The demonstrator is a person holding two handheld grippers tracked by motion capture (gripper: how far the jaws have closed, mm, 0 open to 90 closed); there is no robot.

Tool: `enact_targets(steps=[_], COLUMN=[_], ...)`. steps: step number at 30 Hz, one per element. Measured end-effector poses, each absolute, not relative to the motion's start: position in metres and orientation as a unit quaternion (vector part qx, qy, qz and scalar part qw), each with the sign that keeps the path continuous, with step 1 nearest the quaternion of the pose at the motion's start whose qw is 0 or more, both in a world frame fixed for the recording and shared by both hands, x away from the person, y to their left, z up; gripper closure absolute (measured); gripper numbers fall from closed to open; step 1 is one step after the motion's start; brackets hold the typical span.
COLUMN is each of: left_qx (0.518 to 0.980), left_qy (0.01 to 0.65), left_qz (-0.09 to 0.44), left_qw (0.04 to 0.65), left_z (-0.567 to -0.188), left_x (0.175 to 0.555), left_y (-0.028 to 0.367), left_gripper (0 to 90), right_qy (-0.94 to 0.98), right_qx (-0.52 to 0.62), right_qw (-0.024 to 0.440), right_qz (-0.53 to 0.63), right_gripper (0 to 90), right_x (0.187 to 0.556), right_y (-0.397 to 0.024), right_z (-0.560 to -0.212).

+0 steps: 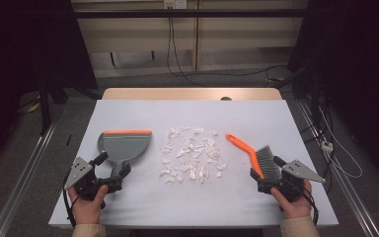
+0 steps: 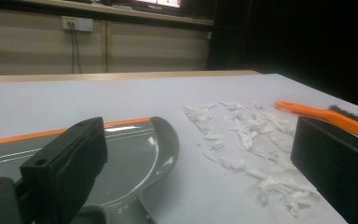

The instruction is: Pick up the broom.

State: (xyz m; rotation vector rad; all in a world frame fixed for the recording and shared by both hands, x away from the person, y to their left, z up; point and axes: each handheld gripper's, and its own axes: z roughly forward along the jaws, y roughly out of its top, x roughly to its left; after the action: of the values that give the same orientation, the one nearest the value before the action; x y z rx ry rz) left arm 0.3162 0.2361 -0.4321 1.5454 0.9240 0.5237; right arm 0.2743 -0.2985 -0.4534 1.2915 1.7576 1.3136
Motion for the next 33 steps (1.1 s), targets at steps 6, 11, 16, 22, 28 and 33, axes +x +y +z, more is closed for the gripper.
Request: enact_targets(steps=[6,11,16,22,28,33], left_qx=[0.671,0.671,0.677,0.677,0.673,0.671], left_qy=[0.383,0.382,0.369,0.362,0.361,0.361], left_qz=[0.223,0.213,0.215,0.213,0.212,0.211], left_qw=[0.594,0.599,0.600,0.604,0.609,0.612], left_z=[-0.431,-0.432,-0.429,-0.428,-0.427,-0.428], left_x=[0.318,0.320,0.319,0.317,0.315,0.314], left_y=[0.238,0.239,0.235,0.234,0.236,0.236], left_gripper=[3.3,3.4,3.4,3.4,3.4,3.4], right_qy=[0.670,0.681,0.691,0.706,0.721,0.744], right_qx=[0.488,0.482,0.476,0.479,0.499,0.515], right_qw=[0.292,0.300,0.300,0.279,0.248,0.206], right_qz=[0.477,0.463,0.454,0.441,0.411,0.372], right_gripper=[3.5,4.1,5.4,6.7,7.1,11.5], right_x=[0.278,0.282,0.289,0.308,0.340,0.368], right_y=[-0.297,-0.294,-0.290,-0.288,-0.288,-0.294], right_z=[-0.457,-0.455,-0.450,-0.440,-0.429,-0.427])
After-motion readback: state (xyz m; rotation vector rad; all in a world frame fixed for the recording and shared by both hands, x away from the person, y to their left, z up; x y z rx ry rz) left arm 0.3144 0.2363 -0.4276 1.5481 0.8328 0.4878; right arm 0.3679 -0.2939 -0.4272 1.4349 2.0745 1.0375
